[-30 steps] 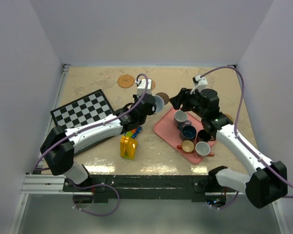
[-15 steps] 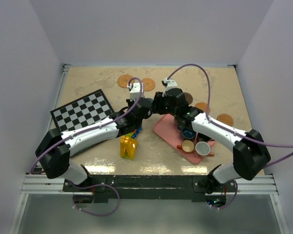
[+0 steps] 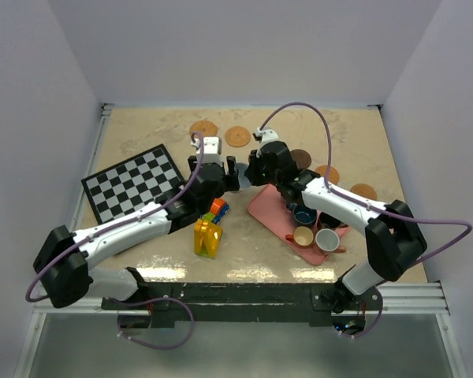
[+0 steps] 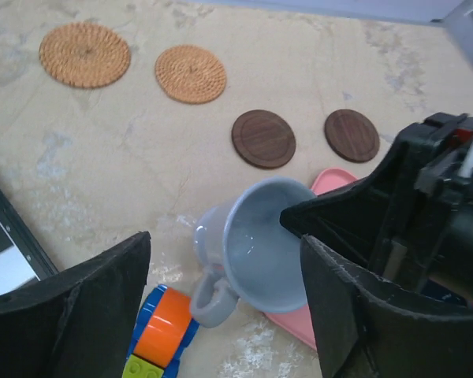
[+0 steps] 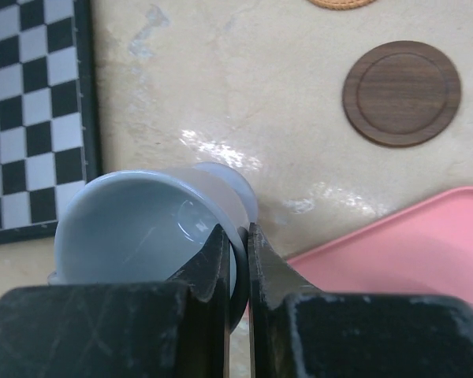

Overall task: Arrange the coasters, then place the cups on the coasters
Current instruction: Place the cup on the coaster.

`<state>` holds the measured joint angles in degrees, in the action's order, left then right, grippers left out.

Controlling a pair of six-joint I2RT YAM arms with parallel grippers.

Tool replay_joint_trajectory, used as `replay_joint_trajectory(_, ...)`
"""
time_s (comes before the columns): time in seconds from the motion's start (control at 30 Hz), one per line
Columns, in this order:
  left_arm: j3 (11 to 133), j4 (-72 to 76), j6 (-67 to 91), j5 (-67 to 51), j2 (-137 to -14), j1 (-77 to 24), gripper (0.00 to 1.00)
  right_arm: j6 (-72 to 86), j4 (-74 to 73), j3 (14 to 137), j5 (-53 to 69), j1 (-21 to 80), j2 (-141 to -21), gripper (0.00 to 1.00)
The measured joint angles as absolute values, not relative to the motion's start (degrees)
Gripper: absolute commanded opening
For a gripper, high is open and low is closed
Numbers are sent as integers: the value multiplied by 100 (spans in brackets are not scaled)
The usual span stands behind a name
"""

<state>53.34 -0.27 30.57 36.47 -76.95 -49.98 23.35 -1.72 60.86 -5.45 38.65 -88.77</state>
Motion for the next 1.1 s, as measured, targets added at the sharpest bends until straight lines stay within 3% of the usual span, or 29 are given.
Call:
replay_joint_trajectory(0.17, 5258, 126, 2694, 2545, -6954, -4491, 89, 1549, -519, 6257, -676, 3844, -8875, 0)
replay_joint_trajectory(0.33, 5345, -148, 2305, 1404, -6849, -4047, 89, 746, -692, 6488, -495, 3833, -8873, 0)
replay_joint_trajectory(0.53, 5647, -698, 2001, 738, -7282, -4051, 82, 425, -768, 6514, -325, 3833, -8844, 0)
replay_joint_trajectory(0.97, 5669, -744, 1887, 788, -7846, -4051, 68, 141, -797, 6514, 128, 3835, -8731, 0)
replay_joint_trajectory(1.1, 5736, -692, 1892, 829, -8101, -4051, 54, 99, -814, 6514, 252, 3835, -8731, 0)
